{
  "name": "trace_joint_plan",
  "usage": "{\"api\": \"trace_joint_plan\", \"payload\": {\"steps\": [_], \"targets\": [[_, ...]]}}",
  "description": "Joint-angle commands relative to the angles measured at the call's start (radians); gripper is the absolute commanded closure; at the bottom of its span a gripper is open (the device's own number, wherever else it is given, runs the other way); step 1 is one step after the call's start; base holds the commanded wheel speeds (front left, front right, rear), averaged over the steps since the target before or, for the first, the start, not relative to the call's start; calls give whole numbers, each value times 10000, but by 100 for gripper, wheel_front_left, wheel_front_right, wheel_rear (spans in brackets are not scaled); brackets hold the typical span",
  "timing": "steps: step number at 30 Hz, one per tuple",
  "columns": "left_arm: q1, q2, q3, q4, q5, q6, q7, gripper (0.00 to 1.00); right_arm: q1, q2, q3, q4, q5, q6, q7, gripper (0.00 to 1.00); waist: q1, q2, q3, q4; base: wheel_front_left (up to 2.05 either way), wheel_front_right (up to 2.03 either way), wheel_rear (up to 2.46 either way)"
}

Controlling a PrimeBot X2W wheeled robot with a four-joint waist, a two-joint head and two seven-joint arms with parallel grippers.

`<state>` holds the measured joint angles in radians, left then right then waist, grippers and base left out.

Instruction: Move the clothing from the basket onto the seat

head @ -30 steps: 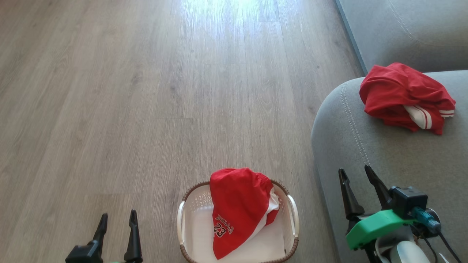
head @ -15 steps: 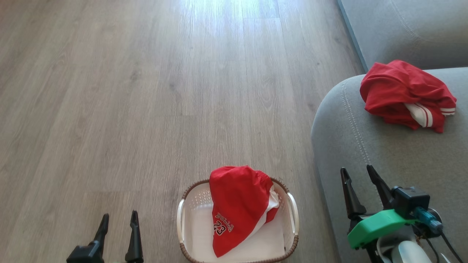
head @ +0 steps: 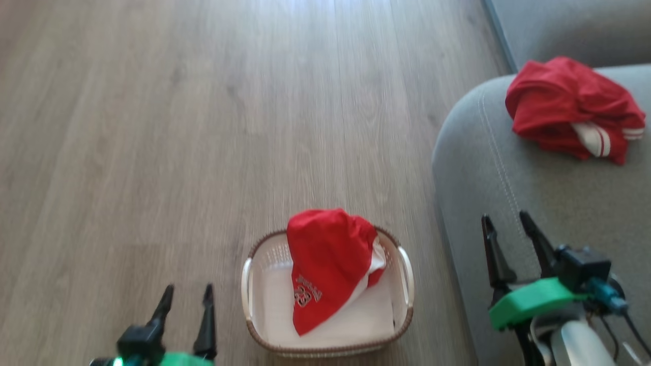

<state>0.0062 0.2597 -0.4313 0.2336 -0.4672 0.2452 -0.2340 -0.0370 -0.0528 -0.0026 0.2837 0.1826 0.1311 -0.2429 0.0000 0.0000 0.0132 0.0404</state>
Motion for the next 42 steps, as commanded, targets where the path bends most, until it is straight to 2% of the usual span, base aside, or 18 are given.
{"api": "trace_joint_plan", "payload": {"steps": [1,9,15,24,31,42], "targets": [[-858,-7,177,-133,186,-96,70,0,-775,26,172,-510,-145,-4,-135,0,0,0,494,-156,0,0,0],[-2520,-627,-675,1243,525,-752,334,0,-1859,26,-47,-1319,-445,-4,-168,0,0,0,2035,-764,0,0,0],[-4326,-1409,-1349,3115,821,-1402,328,0,-2743,26,-174,-2109,-581,-4,-183,0,0,0,3459,-1320,0,0,0],[-6245,-1935,-1857,5310,889,-1910,325,0,-3743,26,-242,-2949,-556,-4,-187,0,0,0,5051,-1877,0,0,0],[-7371,-2071,-1645,7207,185,-2009,361,0,-4523,26,-99,-3477,-476,-4,-188,0,0,0,6148,-2277,0,0,0],[-8841,-2091,-1244,9252,-554,-1823,619,0,-5080,26,484,-4288,-354,-4,-188,0,0,0,7379,-2715,0,0,0]]}}
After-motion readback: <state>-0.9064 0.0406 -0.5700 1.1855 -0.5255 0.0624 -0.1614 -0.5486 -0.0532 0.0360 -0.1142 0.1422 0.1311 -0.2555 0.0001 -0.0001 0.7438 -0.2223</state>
